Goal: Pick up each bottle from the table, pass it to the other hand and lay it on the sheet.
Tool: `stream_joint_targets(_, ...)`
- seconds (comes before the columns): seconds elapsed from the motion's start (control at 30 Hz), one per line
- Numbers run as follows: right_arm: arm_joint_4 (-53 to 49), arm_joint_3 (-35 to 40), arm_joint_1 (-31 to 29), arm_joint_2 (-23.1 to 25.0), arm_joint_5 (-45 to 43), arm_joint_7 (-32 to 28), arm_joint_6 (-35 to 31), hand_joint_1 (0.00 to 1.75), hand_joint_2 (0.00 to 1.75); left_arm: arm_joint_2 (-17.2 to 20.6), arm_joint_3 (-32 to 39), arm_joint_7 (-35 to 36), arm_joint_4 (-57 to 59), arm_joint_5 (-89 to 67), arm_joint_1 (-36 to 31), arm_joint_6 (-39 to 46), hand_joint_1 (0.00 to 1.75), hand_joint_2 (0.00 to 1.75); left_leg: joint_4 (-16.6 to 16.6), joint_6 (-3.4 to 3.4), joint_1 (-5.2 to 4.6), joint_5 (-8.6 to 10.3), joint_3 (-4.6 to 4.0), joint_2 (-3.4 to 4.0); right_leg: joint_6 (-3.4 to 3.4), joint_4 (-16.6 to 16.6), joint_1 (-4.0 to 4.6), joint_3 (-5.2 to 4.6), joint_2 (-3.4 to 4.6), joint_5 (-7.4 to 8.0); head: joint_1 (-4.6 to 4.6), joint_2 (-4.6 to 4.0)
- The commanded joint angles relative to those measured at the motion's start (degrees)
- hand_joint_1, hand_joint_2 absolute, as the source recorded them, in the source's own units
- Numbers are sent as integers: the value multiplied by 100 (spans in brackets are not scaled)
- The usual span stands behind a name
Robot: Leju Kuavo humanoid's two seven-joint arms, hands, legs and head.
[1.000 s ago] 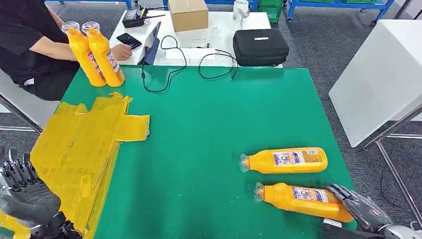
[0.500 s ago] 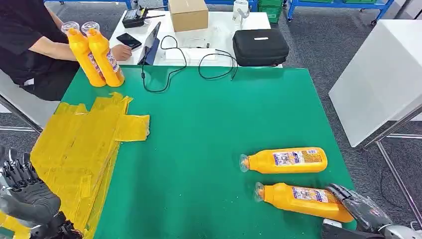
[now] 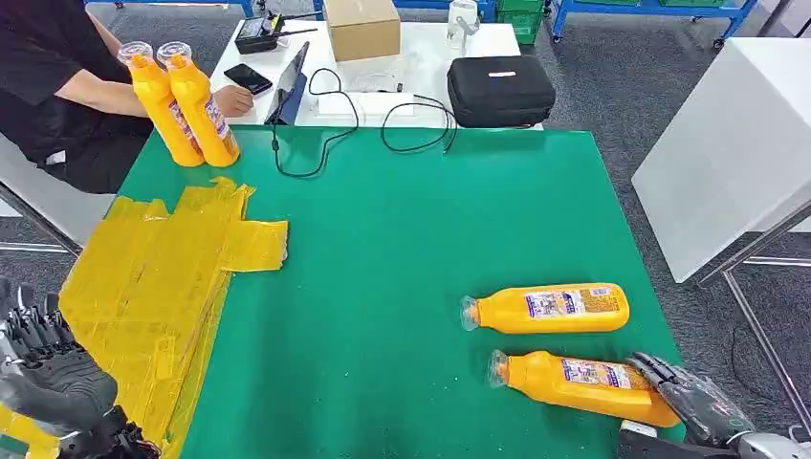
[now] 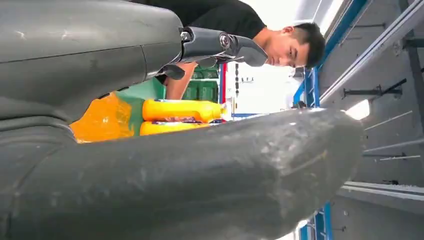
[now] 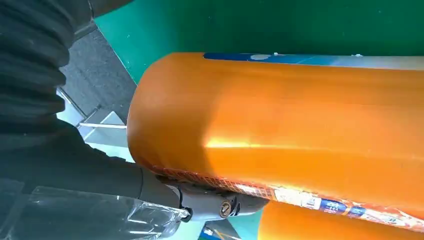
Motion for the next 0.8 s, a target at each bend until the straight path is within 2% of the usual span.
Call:
stream_joint_targets(0.03, 252, 137, 14, 140, -1, 10, 43, 0, 175, 131, -8, 22, 295, 11, -123, 4, 0, 0, -8, -12, 3, 1, 12, 0, -3, -11, 3, 16, -7, 0, 0, 0)
stream_joint_targets(0.27, 252, 137, 14, 140, -1, 10, 43, 0, 175, 131, -8, 22, 295, 11, -123, 4, 0, 0, -7, -8, 2, 2, 9, 0, -2, -9, 2, 12, -5, 1, 0, 0)
stream_joint_targets(0.3, 215, 196, 92, 115, -316, 309, 433, 175, 175, 147, 11, 22, 313, 92, -118, -14, 0, 0, -8, -13, 4, 1, 12, 0, -3, -12, 4, 17, -8, 0, 0, 0)
stream_joint_targets(0.37, 243, 591, 252, -88, -622, 565, 44, 175, 175, 193, 74, 22, 333, 148, -135, -54, 0, 0, -7, -9, 2, 1, 11, -4, -2, -9, 2, 14, -9, -1, 0, 0)
stream_joint_targets(0.7, 248, 604, 245, -98, -631, 572, 32, 175, 175, 195, 78, 22, 339, 155, -137, -61, 0, 0, -8, -15, 5, 1, 22, -5, -4, -13, 5, 5, -13, -1, 0, 0)
stream_joint_targets(0.8, 352, 968, 99, -264, -935, 734, -255, 175, 175, 173, 122, 22, 343, 134, -155, -100, 0, 0, -7, -8, 5, -4, 20, -1, -3, -12, 4, -30, -6, -2, 2, 0)
